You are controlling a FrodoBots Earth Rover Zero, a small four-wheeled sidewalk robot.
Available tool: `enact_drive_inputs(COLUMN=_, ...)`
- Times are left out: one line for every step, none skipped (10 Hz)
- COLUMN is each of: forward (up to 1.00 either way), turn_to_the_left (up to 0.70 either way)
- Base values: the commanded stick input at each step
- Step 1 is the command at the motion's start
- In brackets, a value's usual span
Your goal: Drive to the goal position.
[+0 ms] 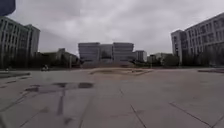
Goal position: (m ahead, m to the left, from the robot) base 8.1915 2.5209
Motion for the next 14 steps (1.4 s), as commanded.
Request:
enact_drive_inputs(forward=0.7, turn_to_the_left=0.0)
enact_drive_inputs(forward=0.7, turn_to_the_left=0.0)
enact_drive_inputs(forward=0.7, turn_to_the_left=0.0)
enact_drive_inputs(forward=0.7, turn_to_the_left=0.02)
enact_drive_inputs(forward=0.7, turn_to_the_left=0.03)
enact_drive_inputs(forward=0.7, turn_to_the_left=0.35)
enact_drive_inputs(forward=0.7, turn_to_the_left=0.35)
enact_drive_inputs(forward=0.7, turn_to_the_left=0.35)
enact_drive_inputs(forward=0.7, turn_to_the_left=0.35)
enact_drive_inputs(forward=0.7, turn_to_the_left=0.35)
enact_drive_inputs(forward=0.7, turn_to_the_left=0.0)
enact_drive_inputs(forward=0.7, turn_to_the_left=0.0)
enact_drive_inputs(forward=0.7, turn_to_the_left=0.0)
enact_drive_inputs(forward=0.7, turn_to_the_left=0.0)
